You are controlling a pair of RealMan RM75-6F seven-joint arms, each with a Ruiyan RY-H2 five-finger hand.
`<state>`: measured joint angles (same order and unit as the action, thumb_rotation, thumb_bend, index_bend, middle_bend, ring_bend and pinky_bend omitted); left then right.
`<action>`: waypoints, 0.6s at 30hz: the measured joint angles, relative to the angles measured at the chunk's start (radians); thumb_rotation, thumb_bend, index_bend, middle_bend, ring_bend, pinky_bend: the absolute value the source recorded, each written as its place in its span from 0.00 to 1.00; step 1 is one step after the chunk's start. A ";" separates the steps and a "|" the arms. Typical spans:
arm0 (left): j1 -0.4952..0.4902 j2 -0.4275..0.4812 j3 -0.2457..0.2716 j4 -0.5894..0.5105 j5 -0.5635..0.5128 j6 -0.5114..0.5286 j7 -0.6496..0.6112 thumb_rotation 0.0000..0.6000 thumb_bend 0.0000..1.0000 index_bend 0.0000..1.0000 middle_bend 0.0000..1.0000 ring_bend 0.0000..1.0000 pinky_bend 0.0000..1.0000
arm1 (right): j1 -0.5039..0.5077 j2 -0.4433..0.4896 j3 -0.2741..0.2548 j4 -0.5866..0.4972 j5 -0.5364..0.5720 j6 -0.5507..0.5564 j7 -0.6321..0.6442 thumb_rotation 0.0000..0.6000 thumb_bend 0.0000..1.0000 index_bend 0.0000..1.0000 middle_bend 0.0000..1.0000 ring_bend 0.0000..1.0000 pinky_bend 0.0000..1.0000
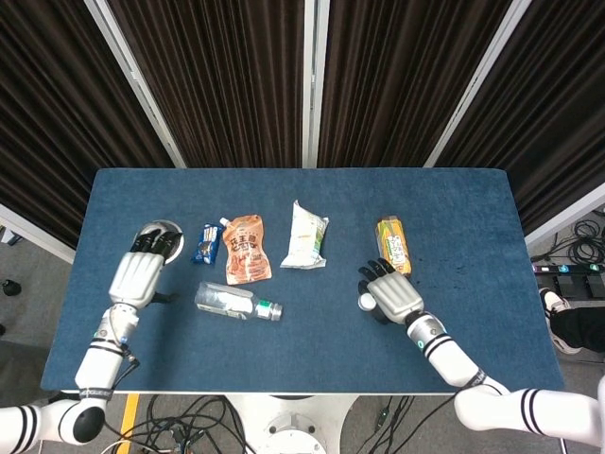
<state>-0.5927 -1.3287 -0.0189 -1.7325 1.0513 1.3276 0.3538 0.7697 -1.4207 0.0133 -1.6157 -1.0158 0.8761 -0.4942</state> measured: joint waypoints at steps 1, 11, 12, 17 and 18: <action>0.013 0.001 0.002 0.009 0.020 0.014 -0.018 1.00 0.04 0.09 0.09 0.04 0.11 | 0.003 -0.024 -0.004 0.029 0.001 -0.005 -0.007 1.00 0.24 0.24 0.09 0.00 0.00; 0.185 0.085 0.044 0.073 0.170 0.136 -0.170 1.00 0.04 0.10 0.09 0.04 0.11 | -0.029 -0.079 -0.024 0.099 -0.064 0.059 0.002 1.00 0.19 0.00 0.05 0.00 0.00; 0.195 0.099 0.043 0.074 0.170 0.140 -0.176 1.00 0.04 0.10 0.09 0.04 0.11 | -0.041 -0.056 -0.023 0.077 -0.078 0.088 0.012 1.00 0.19 0.00 0.04 0.00 0.00; 0.271 0.170 0.042 0.083 0.167 0.173 -0.233 1.00 0.04 0.11 0.10 0.03 0.11 | -0.156 0.113 -0.030 -0.042 -0.169 0.307 0.080 1.00 0.19 0.00 0.03 0.00 0.00; 0.286 0.176 0.043 0.085 0.168 0.179 -0.242 1.00 0.04 0.11 0.10 0.03 0.11 | -0.184 0.142 -0.035 -0.057 -0.188 0.351 0.097 1.00 0.19 0.00 0.03 0.00 0.00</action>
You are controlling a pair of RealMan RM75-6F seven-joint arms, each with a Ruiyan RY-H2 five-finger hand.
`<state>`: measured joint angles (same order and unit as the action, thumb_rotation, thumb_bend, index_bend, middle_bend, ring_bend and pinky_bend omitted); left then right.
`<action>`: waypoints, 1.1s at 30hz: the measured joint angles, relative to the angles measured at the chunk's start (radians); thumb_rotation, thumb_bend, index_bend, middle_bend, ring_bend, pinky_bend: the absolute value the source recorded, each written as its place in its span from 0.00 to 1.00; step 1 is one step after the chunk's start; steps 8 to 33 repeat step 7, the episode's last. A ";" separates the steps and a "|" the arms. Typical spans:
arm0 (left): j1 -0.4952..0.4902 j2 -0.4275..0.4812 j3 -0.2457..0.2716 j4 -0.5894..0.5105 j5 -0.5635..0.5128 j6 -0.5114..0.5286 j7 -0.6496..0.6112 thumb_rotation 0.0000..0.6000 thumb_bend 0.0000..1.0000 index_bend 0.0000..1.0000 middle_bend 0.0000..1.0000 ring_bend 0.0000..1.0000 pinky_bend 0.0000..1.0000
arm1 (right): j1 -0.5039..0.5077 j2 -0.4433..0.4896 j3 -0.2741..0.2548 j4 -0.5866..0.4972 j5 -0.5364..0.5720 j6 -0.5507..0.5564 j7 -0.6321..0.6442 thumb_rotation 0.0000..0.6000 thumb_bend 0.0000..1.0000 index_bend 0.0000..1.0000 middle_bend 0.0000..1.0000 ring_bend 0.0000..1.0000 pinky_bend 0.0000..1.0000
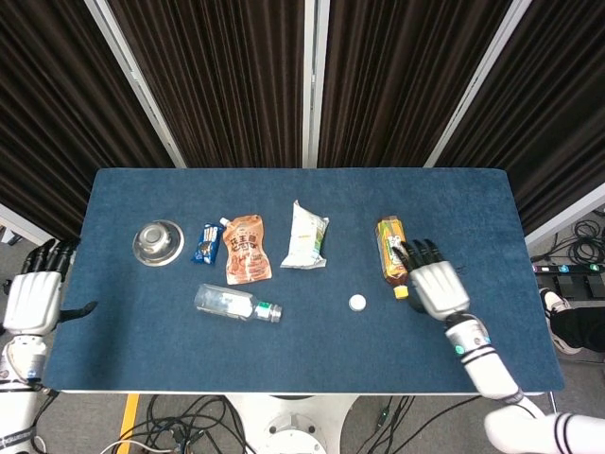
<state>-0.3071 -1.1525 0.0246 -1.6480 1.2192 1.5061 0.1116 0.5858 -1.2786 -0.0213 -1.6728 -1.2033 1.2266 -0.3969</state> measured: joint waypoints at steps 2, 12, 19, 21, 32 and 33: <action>0.033 0.012 0.009 -0.001 0.007 0.012 -0.018 1.00 0.04 0.11 0.10 0.03 0.11 | -0.075 0.061 -0.015 -0.024 -0.048 0.103 0.054 1.00 0.20 0.00 0.01 0.00 0.00; 0.102 0.028 0.041 -0.033 0.057 0.060 -0.020 1.00 0.04 0.11 0.10 0.04 0.10 | -0.265 0.151 -0.064 -0.025 -0.162 0.314 0.222 1.00 0.22 0.00 0.01 0.00 0.00; 0.102 0.028 0.041 -0.033 0.057 0.060 -0.020 1.00 0.04 0.11 0.10 0.04 0.10 | -0.265 0.151 -0.064 -0.025 -0.162 0.314 0.222 1.00 0.22 0.00 0.01 0.00 0.00; 0.102 0.028 0.041 -0.033 0.057 0.060 -0.020 1.00 0.04 0.11 0.10 0.04 0.10 | -0.265 0.151 -0.064 -0.025 -0.162 0.314 0.222 1.00 0.22 0.00 0.01 0.00 0.00; 0.102 0.028 0.041 -0.033 0.057 0.060 -0.020 1.00 0.04 0.11 0.10 0.04 0.10 | -0.265 0.151 -0.064 -0.025 -0.162 0.314 0.222 1.00 0.22 0.00 0.01 0.00 0.00; 0.102 0.028 0.041 -0.033 0.057 0.060 -0.020 1.00 0.04 0.11 0.10 0.04 0.10 | -0.265 0.151 -0.064 -0.025 -0.162 0.314 0.222 1.00 0.22 0.00 0.01 0.00 0.00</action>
